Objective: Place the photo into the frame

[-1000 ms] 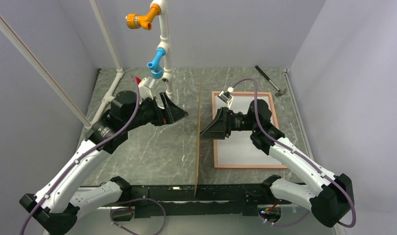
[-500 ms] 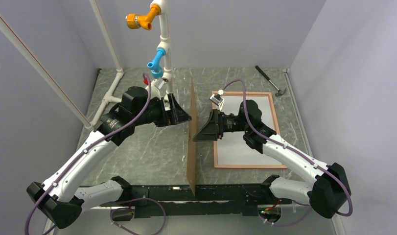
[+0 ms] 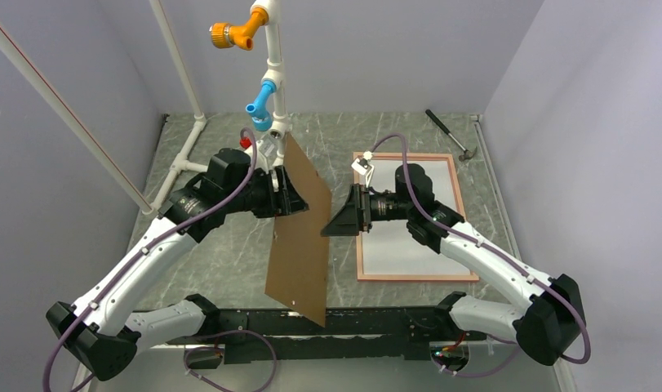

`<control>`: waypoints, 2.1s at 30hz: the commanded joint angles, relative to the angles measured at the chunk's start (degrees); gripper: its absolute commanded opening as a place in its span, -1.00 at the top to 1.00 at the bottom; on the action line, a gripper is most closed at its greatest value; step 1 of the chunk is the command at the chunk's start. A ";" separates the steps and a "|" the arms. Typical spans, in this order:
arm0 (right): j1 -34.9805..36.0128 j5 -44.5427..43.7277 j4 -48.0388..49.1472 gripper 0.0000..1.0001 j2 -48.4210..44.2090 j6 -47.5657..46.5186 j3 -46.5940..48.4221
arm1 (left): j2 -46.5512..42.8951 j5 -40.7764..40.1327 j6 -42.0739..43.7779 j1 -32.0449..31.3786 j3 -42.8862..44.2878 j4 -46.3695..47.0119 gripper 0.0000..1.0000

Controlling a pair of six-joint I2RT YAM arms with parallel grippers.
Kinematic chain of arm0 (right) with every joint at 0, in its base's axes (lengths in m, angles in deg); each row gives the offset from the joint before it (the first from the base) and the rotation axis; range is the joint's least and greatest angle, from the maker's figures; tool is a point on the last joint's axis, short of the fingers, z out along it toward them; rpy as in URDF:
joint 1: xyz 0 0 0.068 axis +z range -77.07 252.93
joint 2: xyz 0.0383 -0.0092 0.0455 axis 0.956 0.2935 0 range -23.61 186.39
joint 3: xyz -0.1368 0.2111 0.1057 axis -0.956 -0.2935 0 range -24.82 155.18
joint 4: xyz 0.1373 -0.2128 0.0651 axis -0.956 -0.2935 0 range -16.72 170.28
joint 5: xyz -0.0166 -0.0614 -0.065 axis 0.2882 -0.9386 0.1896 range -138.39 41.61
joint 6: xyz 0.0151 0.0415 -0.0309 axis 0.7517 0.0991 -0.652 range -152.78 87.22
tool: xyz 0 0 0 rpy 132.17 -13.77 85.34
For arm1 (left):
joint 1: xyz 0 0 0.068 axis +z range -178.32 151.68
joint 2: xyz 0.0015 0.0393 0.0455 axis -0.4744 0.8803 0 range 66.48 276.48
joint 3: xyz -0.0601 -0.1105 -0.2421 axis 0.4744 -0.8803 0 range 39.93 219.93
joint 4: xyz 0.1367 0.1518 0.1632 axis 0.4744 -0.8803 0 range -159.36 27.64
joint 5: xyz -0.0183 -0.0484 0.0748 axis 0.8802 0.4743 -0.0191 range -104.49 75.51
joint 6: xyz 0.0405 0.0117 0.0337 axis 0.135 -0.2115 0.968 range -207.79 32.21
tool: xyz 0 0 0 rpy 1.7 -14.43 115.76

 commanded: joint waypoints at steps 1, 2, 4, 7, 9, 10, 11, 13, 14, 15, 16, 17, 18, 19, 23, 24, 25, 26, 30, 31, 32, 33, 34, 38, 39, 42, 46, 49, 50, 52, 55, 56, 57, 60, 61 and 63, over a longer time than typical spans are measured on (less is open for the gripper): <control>-1.16 -3.21 -8.57 -0.89 -1.96 -6.54 3.13 | -0.22 -1.85 2.68 -0.06 1.76 -2.71 -0.28; -1.56 -3.64 -9.68 -0.88 -2.04 -7.13 3.28 | -0.13 -1.96 2.83 -0.06 1.73 -2.89 -0.20; -2.73 -5.96 -13.08 -0.89 -2.20 -8.77 3.71 | 0.06 -2.54 3.03 -0.04 1.93 -3.61 0.00; -4.50 -11.04 -20.22 -0.90 -1.98 -11.65 4.65 | 0.40 -3.84 3.59 -0.04 2.69 -5.60 0.31; -4.98 -15.37 -25.13 -0.92 -1.37 -13.77 5.56 | 0.44 -4.46 4.19 0.00 3.29 -7.02 0.49; -4.97 -17.43 -27.07 -0.94 -0.99 -14.90 5.92 | 0.49 -4.77 4.42 -0.05 3.59 -7.62 0.55; -5.04 -19.14 -28.61 -0.97 -0.59 -15.83 6.13 | 0.54 -5.03 4.72 -0.05 3.86 -8.13 0.60; -5.05 -22.32 -31.05 -0.99 0.27 -17.28 6.25 | 0.58 -5.48 5.14 -0.03 4.19 -9.06 0.73; -5.03 -23.79 -31.94 -0.99 0.84 -17.97 6.21 | 0.61 -5.64 5.25 -0.01 4.39 -9.53 0.81; -5.07 -25.07 -32.70 -1.00 1.48 -18.63 6.14 | 0.55 -5.86 5.35 -0.06 4.45 -9.81 0.91; -5.09 -26.52 -33.69 -0.99 2.26 -19.16 6.17 | 0.41 -6.16 5.30 -0.06 4.48 -10.07 1.00; -5.03 -28.06 -34.58 -1.00 3.01 -19.89 6.12 | 0.07 -6.72 5.03 0.00 4.41 -10.32 1.00; -4.98 -29.47 -35.00 -1.00 3.82 -20.21 6.02 | -0.43 -7.49 4.71 -0.01 4.16 -10.35 1.00; -5.11 -30.68 -35.57 -0.99 4.74 -20.64 5.99 | -1.23 -8.08 4.23 -0.06 3.77 -10.22 1.00; -5.07 -37.12 -36.09 -0.97 8.82 -21.02 5.77 | -5.88 -12.84 1.98 -0.02 2.52 -10.02 1.00; -5.03 -38.02 -35.71 -0.94 9.91 -20.90 5.67 | -7.02 -14.34 1.42 0.00 2.36 -10.28 1.00; -5.07 -38.33 -35.06 -0.91 10.98 -20.81 5.52 | -8.26 -15.64 0.94 0.02 2.23 -10.52 1.00; -5.03 -38.99 -34.44 -0.86 12.03 -20.75 5.55 | -9.41 -15.97 0.51 0.03 2.07 -10.65 1.00; -5.02 -40.74 -32.41 -0.63 17.54 -20.68 6.19 | -14.72 -19.24 -0.39 0.03 1.05 -8.93 1.00; -5.03 -40.76 -32.08 -0.55 18.93 -20.65 6.58 | -15.67 -18.65 -0.03 0.07 0.80 -7.78 1.00; -5.02 -41.03 -31.90 -0.48 20.41 -20.71 7.05 | -16.54 -17.81 0.43 0.03 0.48 -6.78 1.00; -5.05 -41.26 -31.50 -0.40 21.63 -20.64 7.39 | -17.13 -17.00 0.71 0.08 0.40 -6.14 1.00; -5.03 -40.84 -30.92 -0.32 22.87 -20.57 7.66 | -17.48 -16.73 0.75 0.03 0.39 -5.81 1.00; -4.95 -40.33 -29.10 -0.11 26.95 -20.17 8.78 | -18.05 -14.09 1.10 0.03 0.61 -5.25 1.00; -4.97 -40.68 -29.07 -0.07 27.82 -20.19 9.18 | -18.16 -13.76 1.11 0.03 0.55 -5.08 1.00; -4.80 -40.51 -28.94 0.03 29.90 -20.28 9.68 | -18.83 -12.84 1.24 0.04 -0.07 -4.39 1.00; -3.91 -38.43 -27.30 0.19 30.66 -19.42 8.90 | -19.44 -11.95 1.56 0.08 -0.54 -3.95 1.00; -3.03 -36.71 -25.57 0.33 31.17 -17.98 7.99 | -20.05 -11.92 1.40 0.05 -0.73 -4.12 1.00; -2.54 -36.36 -25.20 0.34 31.58 -17.64 7.87 | -20.38 -12.10 1.32 0.03 -0.78 -4.23 1.00; -1.57 -36.12 -24.91 0.38 32.24 -17.15 7.92 | -21.01 -12.14 1.30 0.03 -0.93 -4.36 1.00; -0.24 -35.26 -24.14 0.50 32.73 -16.31 7.84 | -21.86 -12.14 1.50 0.03 -0.76 -5.05 1.00; 0.41 -34.89 -24.03 0.56 32.87 -16.07 7.96 | -22.06 -12.27 1.61 0.03 -0.59 -5.36 1.00; 0.72 -34.75 -24.17 0.58 32.99 -15.83 8.08 | -22.36 -12.29 1.69 0.03 -0.58 -5.74 1.00; 1.94 -34.19 -23.77 0.65 32.75 -15.18 7.97 | -23.36 -12.78 1.47 0.03 -0.68 -6.59 1.00; 2.42 -34.17 -23.81 0.65 32.62 -15.02 8.01 | -23.70 -12.86 1.33 0.04 -0.87 -6.81 1.00; 3.03 -33.86 -23.87 0.66 32.41 -14.67 7.85 | -24.27 -13.03 1.19 0.03 -1.13 -7.09 1.00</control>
